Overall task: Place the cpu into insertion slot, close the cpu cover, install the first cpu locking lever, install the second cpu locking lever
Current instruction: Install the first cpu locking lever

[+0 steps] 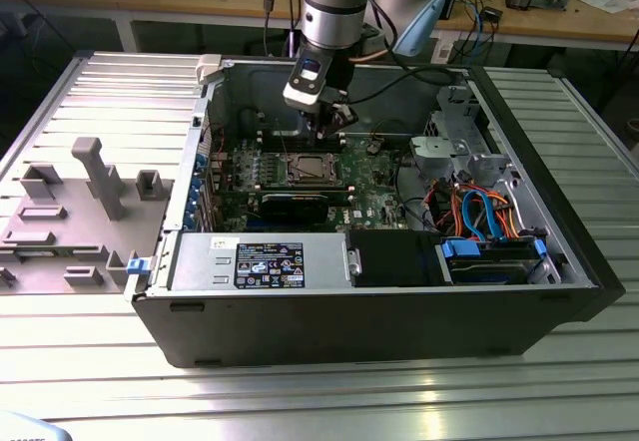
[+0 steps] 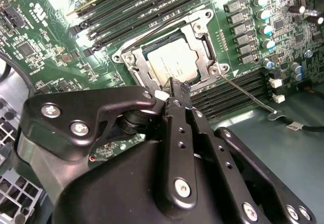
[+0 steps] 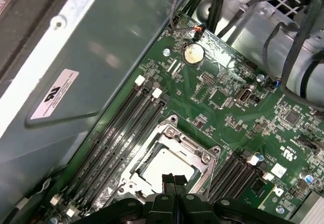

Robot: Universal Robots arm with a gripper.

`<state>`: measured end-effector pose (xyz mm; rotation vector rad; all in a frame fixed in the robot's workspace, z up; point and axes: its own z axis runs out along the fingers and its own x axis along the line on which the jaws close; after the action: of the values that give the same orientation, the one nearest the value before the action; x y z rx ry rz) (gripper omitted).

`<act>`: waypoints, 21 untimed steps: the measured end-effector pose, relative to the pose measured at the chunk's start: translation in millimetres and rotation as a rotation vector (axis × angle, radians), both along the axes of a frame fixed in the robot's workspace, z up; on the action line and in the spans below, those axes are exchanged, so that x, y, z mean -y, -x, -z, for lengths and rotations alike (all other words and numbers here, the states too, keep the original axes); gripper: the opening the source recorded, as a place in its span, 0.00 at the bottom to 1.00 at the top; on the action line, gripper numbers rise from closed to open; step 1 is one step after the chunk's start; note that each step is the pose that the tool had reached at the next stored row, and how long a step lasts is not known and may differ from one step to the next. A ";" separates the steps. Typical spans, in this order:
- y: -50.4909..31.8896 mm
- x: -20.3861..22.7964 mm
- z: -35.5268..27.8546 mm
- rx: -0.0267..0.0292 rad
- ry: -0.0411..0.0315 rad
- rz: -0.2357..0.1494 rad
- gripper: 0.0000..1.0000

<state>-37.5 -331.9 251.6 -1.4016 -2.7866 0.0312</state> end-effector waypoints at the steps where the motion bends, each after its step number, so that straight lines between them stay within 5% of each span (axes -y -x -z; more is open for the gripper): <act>1: 0.0 0.0 0.0 0.0000 0.0000 -0.006 0.11; 21: 0.0 0.0 0.0 0.0000 -0.0066 -0.120 0.11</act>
<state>-37.5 -331.9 251.6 -1.2313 -2.8641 0.0240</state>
